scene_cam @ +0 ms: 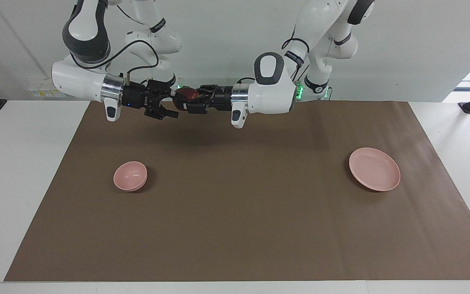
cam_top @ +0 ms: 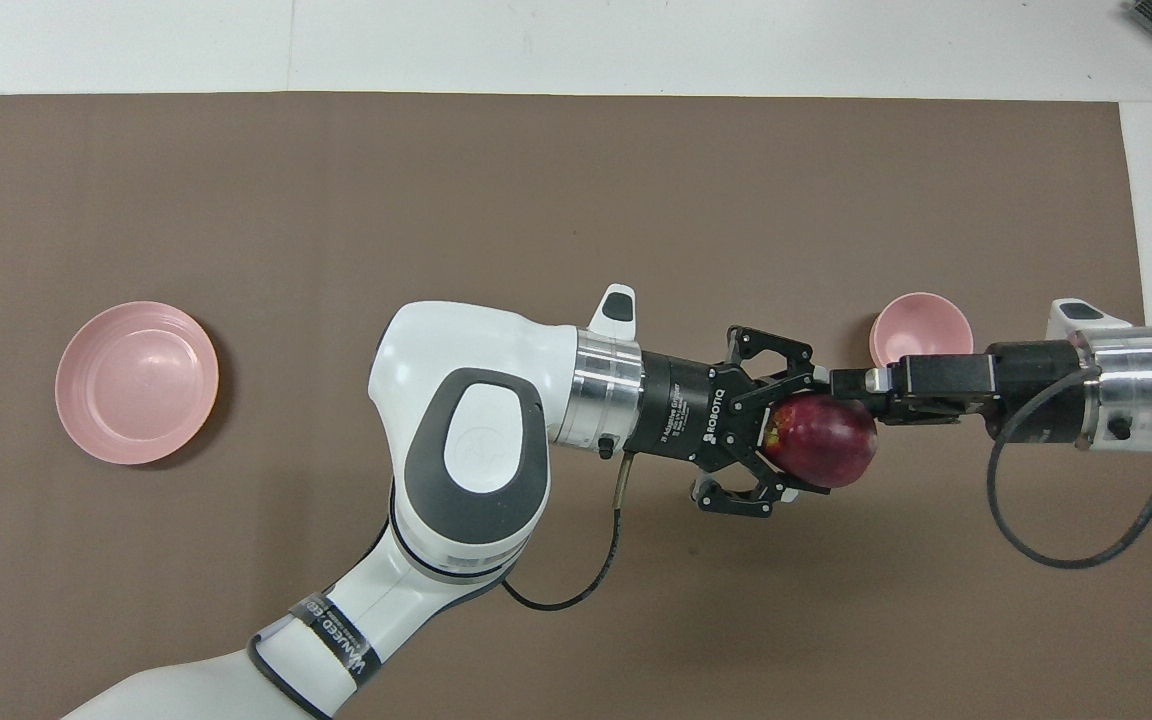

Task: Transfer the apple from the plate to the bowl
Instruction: 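Carry the apple with the left gripper toward the right gripper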

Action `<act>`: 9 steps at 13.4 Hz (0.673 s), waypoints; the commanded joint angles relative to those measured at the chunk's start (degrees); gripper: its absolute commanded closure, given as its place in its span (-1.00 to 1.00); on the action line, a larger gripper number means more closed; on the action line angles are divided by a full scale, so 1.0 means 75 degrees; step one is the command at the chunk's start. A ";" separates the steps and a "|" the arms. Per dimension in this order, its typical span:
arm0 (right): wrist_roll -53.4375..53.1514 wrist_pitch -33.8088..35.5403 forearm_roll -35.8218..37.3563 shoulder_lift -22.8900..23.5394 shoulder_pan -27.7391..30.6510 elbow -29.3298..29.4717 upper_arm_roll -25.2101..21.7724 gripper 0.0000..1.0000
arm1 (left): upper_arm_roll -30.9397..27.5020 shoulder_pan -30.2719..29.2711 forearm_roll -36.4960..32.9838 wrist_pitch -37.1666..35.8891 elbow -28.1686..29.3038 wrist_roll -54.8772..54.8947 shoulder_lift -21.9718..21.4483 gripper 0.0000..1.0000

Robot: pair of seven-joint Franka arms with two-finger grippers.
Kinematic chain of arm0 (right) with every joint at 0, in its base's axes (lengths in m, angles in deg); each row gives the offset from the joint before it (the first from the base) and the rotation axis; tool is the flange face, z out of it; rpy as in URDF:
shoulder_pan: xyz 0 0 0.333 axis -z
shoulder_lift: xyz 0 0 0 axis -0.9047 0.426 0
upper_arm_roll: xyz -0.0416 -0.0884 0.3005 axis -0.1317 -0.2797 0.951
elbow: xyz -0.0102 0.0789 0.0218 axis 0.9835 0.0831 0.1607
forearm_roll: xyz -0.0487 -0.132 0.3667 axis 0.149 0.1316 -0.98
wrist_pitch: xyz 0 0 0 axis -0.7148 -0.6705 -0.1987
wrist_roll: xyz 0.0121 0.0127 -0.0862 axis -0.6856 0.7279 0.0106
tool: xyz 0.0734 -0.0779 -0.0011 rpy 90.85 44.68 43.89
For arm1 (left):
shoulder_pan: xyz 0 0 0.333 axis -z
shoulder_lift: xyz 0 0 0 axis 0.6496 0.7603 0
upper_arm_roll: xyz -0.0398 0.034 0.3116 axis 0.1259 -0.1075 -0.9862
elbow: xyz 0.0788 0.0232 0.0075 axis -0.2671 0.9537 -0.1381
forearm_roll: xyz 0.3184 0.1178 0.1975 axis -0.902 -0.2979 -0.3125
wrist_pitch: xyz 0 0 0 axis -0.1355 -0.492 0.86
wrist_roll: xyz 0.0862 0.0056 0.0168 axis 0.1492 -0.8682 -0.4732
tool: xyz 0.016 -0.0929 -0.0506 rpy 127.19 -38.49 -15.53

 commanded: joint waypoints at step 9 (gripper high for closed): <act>-0.0327 0.1317 -0.0194 -0.0356 0.0508 -0.0364 0.0017 -1.00 | -0.0025 0.0545 0.0195 0.0777 -0.0060 -0.0118 -0.0072 1.00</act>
